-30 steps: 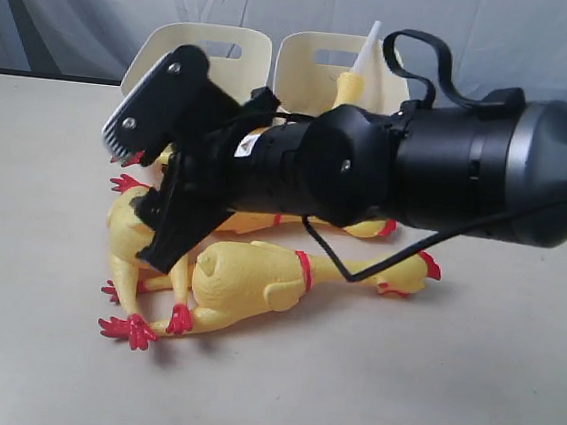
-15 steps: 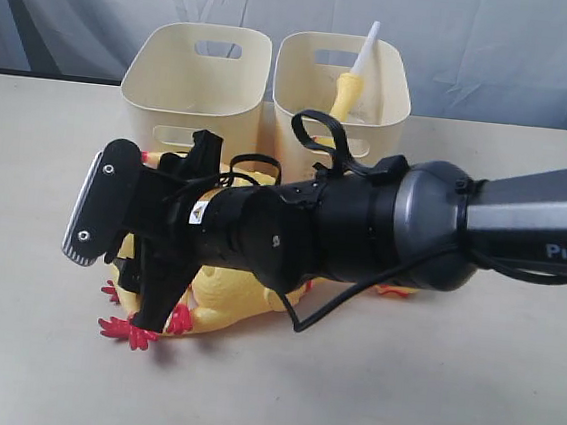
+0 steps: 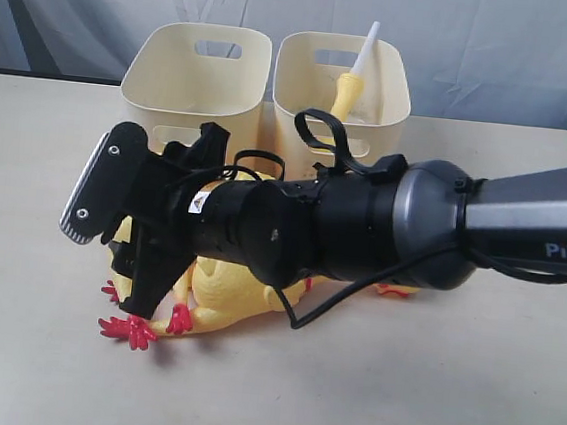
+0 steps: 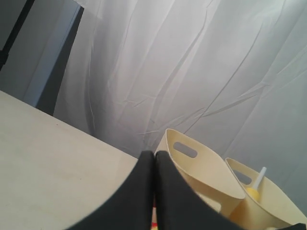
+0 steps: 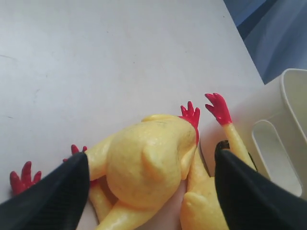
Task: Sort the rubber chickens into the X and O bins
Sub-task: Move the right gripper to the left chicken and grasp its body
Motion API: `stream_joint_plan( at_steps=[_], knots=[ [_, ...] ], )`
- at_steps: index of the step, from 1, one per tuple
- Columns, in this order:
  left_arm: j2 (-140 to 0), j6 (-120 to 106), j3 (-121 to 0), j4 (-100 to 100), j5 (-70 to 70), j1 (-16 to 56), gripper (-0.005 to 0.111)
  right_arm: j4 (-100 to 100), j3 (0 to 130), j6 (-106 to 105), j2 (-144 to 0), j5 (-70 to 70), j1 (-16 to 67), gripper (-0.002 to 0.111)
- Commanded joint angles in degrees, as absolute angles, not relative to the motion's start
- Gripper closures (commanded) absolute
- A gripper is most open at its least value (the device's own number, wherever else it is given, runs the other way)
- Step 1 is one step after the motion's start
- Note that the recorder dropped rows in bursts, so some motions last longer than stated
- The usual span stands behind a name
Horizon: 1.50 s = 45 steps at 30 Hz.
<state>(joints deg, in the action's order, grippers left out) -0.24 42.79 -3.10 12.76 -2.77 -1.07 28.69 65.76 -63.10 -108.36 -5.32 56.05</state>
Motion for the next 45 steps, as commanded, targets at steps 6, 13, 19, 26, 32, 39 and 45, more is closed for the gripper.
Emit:
stream_joint_plan(
  at_steps=[6, 13, 19, 26, 32, 39, 45],
  knots=[
    [0.0, 42.83, 0.0, 12.91, -2.35, -0.43, 0.107, 29.13, 66.03, -61.51, -107.99, -4.81, 56.06, 0.039],
    [0.0, 42.83, 0.0, 13.72, -0.95, -0.43, 0.107, 28.67, 66.17, -61.2, -108.24, -5.31, 56.06, 0.039],
    [0.0, 42.83, 0.0, 13.83, -0.95, -0.43, 0.107, 28.69, 69.51, -61.2, -110.08, -5.33, 56.06, 0.039],
    [0.0, 42.83, 0.0, 16.12, -0.95, -0.43, 0.107, 29.19, 76.17, -57.95, -114.17, -3.82, 56.06, 0.039],
    [0.0, 42.83, 0.0, 16.41, -0.95, -0.43, 0.107, 39.25, 78.98, -57.85, -118.15, -3.25, 56.06, 0.039],
    [0.0, 42.83, 0.0, 16.78, -0.95, -0.43, 0.107, 43.31, 79.26, -58.01, -121.86, -7.96, 56.06, 0.034],
    [0.0, 42.83, 0.0, 16.78, -0.95, -0.43, 0.107, 43.52, 79.26, -58.15, -124.18, -10.24, 56.06, 0.028]
  ],
)
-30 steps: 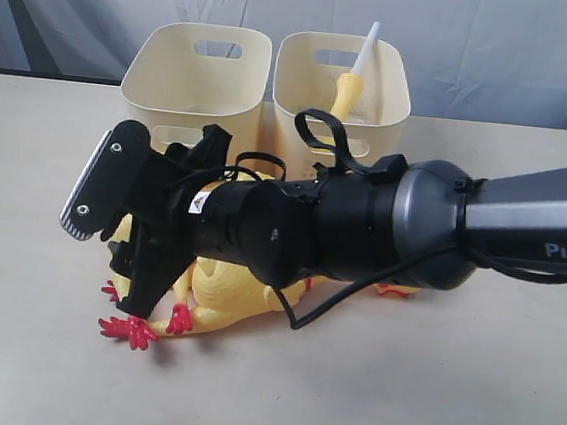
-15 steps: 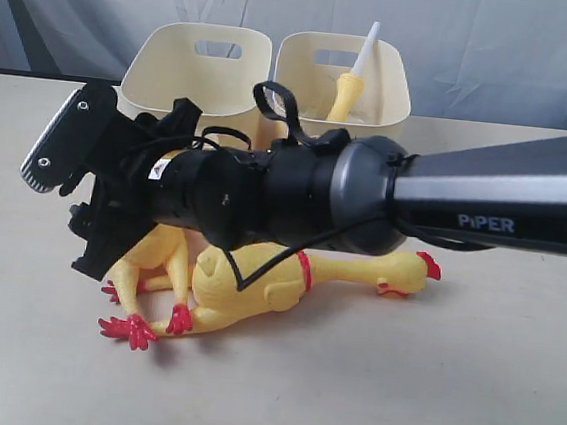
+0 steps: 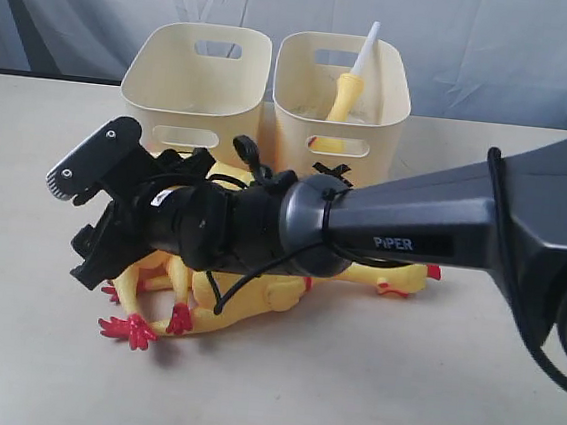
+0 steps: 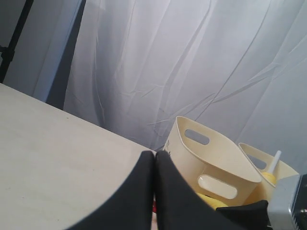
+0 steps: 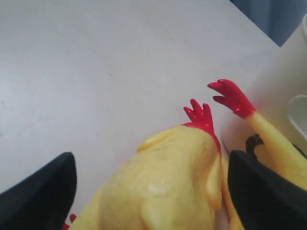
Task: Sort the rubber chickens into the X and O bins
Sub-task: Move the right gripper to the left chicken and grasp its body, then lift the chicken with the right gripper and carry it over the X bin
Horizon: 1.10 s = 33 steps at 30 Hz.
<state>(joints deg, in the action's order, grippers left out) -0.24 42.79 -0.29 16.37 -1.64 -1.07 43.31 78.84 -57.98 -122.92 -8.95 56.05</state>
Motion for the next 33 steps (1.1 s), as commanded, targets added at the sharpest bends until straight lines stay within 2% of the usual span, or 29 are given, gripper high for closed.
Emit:
stream_joint_plan(
  at_steps=[1, 16, 19, 22, 30, 33],
  knots=[
    [0.0, 42.83, 0.0, 16.78, -0.95, -0.43, 0.107, 43.52, 79.26, -58.15, -124.45, -10.83, 56.06, 0.028],
    [0.0, 42.83, 0.0, 17.56, -0.9, -0.43, 0.107, 43.4, 79.26, -58.44, -127.69, -11.36, 56.06, 0.029],
    [0.0, 42.83, 0.0, 17.63, -0.9, -0.43, 0.107, 43.4, 79.26, -58.44, -127.69, -10.89, 56.06, 0.043],
    [0.0, 42.83, 0.0, 17.7, -0.9, -0.43, 0.107, 43.4, 79.26, -58.44, -127.69, -9.88, 56.06, 0.066],
    [0.0, 42.83, 0.0, 17.83, -0.9, -0.43, 0.107, 43.4, 79.26, -58.44, -127.69, -9.62, 56.06, 0.106],
    [0.0, 42.83, 0.0, 17.83, -0.9, -0.43, 0.107, 43.4, 79.26, -58.44, -127.49, -9.81, 56.06, 0.109]
  ],
)
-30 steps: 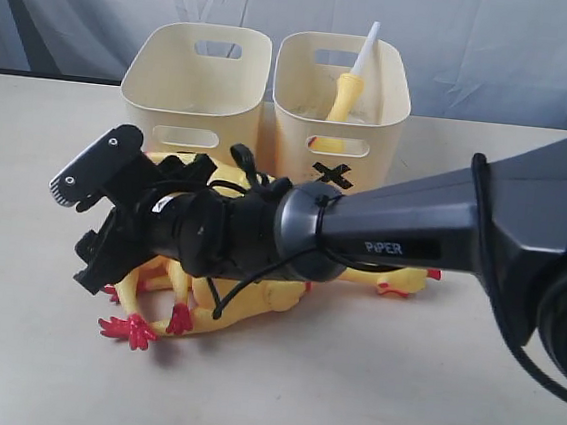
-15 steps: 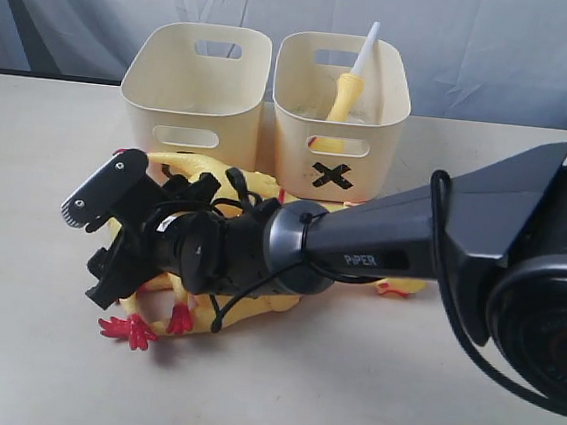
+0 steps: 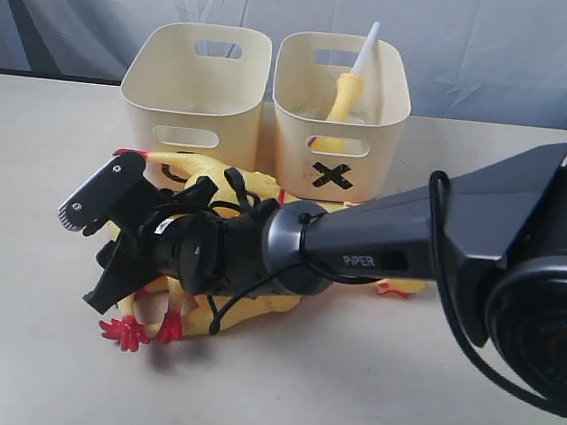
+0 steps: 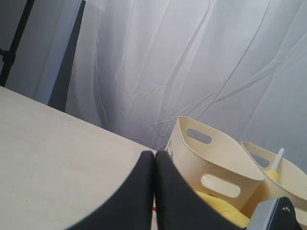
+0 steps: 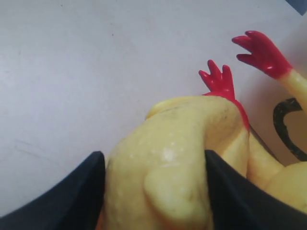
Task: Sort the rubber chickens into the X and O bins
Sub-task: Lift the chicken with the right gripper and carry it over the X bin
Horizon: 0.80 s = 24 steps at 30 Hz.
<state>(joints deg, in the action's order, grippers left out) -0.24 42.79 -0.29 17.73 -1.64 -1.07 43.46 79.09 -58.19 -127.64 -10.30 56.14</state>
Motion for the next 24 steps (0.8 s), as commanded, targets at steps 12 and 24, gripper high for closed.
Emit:
stream_joint_plan(
  at_steps=[12, 24],
  knots=[
    [0.0, 42.83, 0.0, 17.83, -0.9, -0.43, 0.107, 44.01, 79.26, -58.44, -121.49, -7.96, 56.06, 0.109],
    [0.0, 42.83, 0.0, 17.83, -0.9, -0.43, 0.107, 44.01, 79.26, -58.33, -111.95, -2.51, 56.06, 0.109]
  ],
)
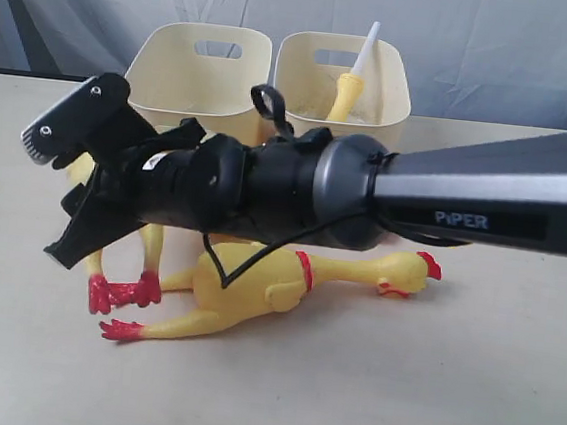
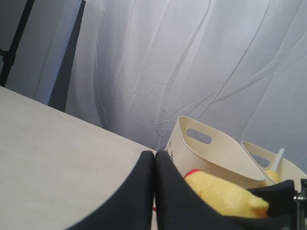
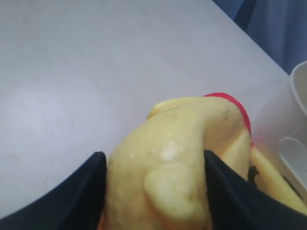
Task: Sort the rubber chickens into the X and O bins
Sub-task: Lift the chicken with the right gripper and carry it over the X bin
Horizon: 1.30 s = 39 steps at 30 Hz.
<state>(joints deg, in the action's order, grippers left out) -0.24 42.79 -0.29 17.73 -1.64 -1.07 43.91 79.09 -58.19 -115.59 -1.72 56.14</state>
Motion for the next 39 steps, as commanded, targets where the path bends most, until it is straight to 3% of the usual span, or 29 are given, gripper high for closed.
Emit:
stream_joint_plan(
  at_steps=[1, 13, 29, 39],
  knots=[
    [0.0, 42.83, 0.0, 17.83, -0.9, -0.43, 0.107, 44.01, 79.26, -58.33, -111.21, -3.34, 56.06, 0.109],
    [0.0, 42.83, 0.0, 17.83, -0.9, -0.43, 0.107, 44.27, 79.26, -60.77, -108.92, -27.5, 54.37, 0.109],
    [0.0, 42.83, 0.0, 17.83, -0.9, -0.43, 0.107, 47.04, 79.26, -60.54, -109.84, -34.71, 38.57, 0.109],
    [0.0, 42.83, 0.0, 17.83, -0.9, -0.43, 0.107, 45.25, 85.4, -61.81, -115.79, -34.82, 36.04, 0.109]
  ],
)
